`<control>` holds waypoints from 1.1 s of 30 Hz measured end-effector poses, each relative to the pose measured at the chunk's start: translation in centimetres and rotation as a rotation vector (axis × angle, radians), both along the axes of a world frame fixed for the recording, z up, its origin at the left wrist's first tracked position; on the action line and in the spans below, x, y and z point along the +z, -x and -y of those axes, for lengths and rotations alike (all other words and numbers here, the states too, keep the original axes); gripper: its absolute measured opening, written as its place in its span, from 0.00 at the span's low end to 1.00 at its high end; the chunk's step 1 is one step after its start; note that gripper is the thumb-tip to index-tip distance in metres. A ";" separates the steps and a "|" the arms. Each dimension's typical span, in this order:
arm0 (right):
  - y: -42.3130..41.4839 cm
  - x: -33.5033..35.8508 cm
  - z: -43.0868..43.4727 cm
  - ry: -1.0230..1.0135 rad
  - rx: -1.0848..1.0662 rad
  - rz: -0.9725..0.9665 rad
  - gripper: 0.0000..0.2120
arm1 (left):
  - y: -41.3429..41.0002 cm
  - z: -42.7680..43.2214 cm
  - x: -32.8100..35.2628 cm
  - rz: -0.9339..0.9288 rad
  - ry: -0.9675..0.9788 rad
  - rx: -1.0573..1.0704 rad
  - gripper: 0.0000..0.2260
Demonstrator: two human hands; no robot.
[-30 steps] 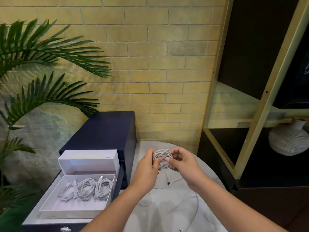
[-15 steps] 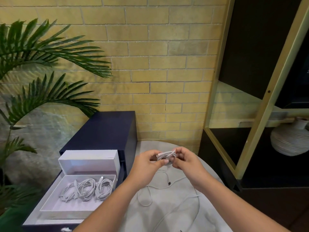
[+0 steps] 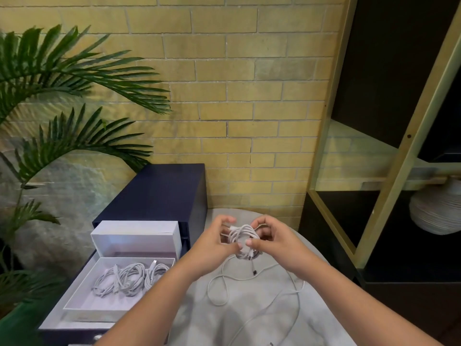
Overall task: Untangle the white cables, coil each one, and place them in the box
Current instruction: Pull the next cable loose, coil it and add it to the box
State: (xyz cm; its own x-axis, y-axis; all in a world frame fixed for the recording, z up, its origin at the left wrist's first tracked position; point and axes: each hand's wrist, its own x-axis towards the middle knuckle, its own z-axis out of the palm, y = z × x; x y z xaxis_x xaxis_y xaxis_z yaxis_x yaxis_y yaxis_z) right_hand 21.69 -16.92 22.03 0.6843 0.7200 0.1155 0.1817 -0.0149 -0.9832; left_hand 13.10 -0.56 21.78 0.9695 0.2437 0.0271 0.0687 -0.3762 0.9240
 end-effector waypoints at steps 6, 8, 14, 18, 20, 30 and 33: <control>0.0 -0.3 -1.1 0.138 0.014 0.132 0.14 | 0.8 0.0 -0.2 0.184 -0.673 0.014 0.07; 0.1 -0.5 -1.5 0.173 0.007 0.168 0.13 | 1.0 -0.1 -0.3 0.161 -0.791 0.026 0.08; 1.2 -0.8 -3.5 0.268 0.009 0.263 0.11 | 1.6 -1.4 -1.1 0.122 -0.911 0.063 0.06; 2.8 -1.4 -5.4 0.276 -0.025 0.333 0.11 | 2.8 -3.5 -1.3 0.063 -0.833 0.025 0.08; 4.0 -2.0 -6.7 0.273 -0.032 0.361 0.10 | 3.7 -4.8 -1.7 0.032 -0.796 0.013 0.06; 8.4 -3.4 -16.1 0.228 -0.086 0.134 0.06 | 9.1 -15.0 -1.5 -0.009 -0.599 0.038 0.07; 10.4 -3.6 -19.3 0.226 -0.089 0.172 0.03 | 11.5 -18.7 -1.0 -0.044 -0.522 0.006 0.06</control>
State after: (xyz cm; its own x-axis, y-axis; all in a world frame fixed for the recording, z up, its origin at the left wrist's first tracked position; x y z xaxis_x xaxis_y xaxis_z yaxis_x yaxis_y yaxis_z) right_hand 11.31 2.39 18.38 0.7300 0.6789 0.0791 0.3339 -0.2532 -0.9080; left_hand 1.64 18.10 20.74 0.9712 0.2137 0.1056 0.1065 -0.7853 0.6099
